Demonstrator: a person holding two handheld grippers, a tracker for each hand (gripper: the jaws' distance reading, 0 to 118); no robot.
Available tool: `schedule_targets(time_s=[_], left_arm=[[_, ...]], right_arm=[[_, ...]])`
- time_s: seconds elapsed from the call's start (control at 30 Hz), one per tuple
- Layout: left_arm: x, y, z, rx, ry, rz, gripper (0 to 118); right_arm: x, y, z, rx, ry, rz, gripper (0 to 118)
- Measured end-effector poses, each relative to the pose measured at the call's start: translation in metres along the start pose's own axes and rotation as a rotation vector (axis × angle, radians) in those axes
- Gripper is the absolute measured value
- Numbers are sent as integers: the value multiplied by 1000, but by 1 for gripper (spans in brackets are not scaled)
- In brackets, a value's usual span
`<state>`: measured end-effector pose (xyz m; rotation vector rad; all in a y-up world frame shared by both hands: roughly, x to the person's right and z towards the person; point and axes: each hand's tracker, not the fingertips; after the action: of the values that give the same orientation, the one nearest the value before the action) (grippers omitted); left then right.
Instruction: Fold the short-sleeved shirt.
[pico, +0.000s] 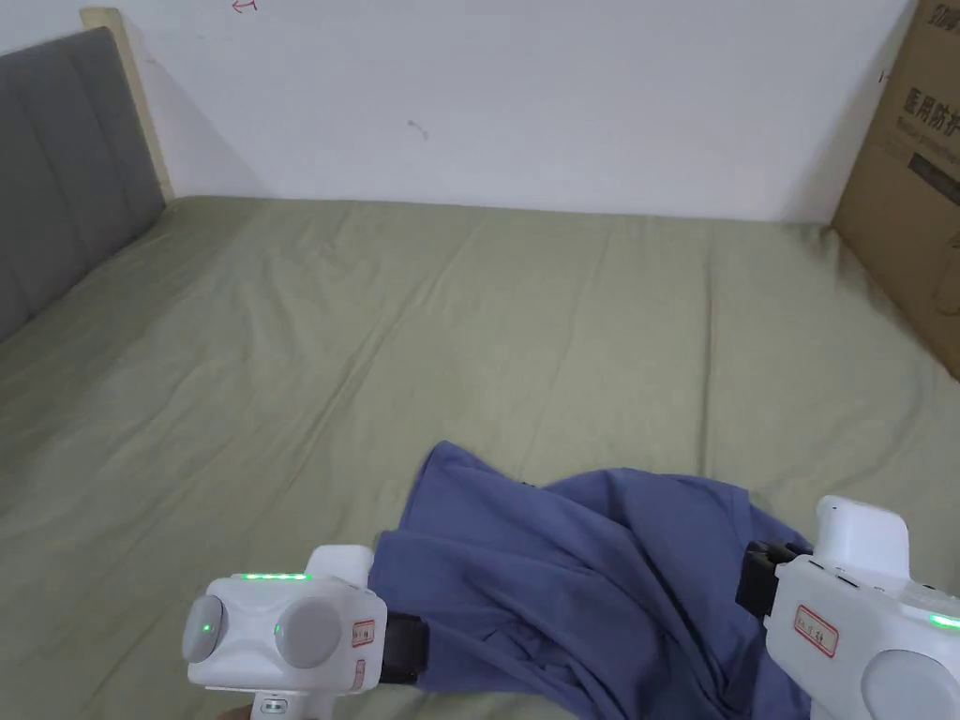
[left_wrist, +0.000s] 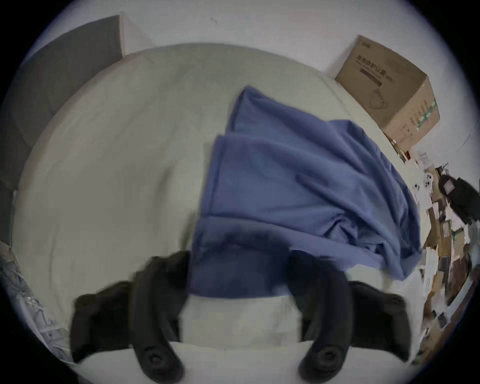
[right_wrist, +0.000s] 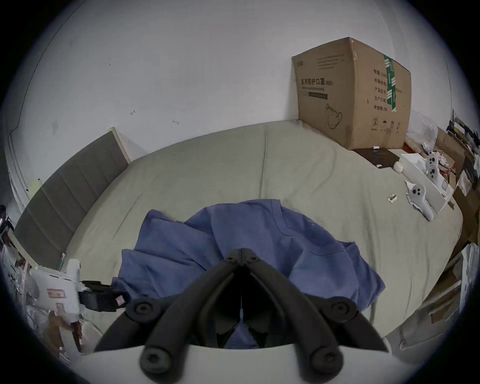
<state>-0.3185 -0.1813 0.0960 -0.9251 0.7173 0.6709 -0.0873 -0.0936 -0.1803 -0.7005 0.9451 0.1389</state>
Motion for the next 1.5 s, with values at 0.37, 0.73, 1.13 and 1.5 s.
schedule_targets(time_s=[0.37, 0.73, 1.13, 1.5], left_arm=[[15, -6, 30, 69, 95, -80, 6], [12, -13, 44, 50, 57, -36, 6], [7, -13, 36, 20, 60, -17, 6], [8, 12, 87, 176, 52, 54, 6]], right_arm=[[9, 17, -41, -97, 36, 18, 0], [-18, 95, -188, -271, 70, 178, 102], [-35, 68, -246, -414, 61, 237, 31], [-7, 129, -167, -248, 12, 159, 6]])
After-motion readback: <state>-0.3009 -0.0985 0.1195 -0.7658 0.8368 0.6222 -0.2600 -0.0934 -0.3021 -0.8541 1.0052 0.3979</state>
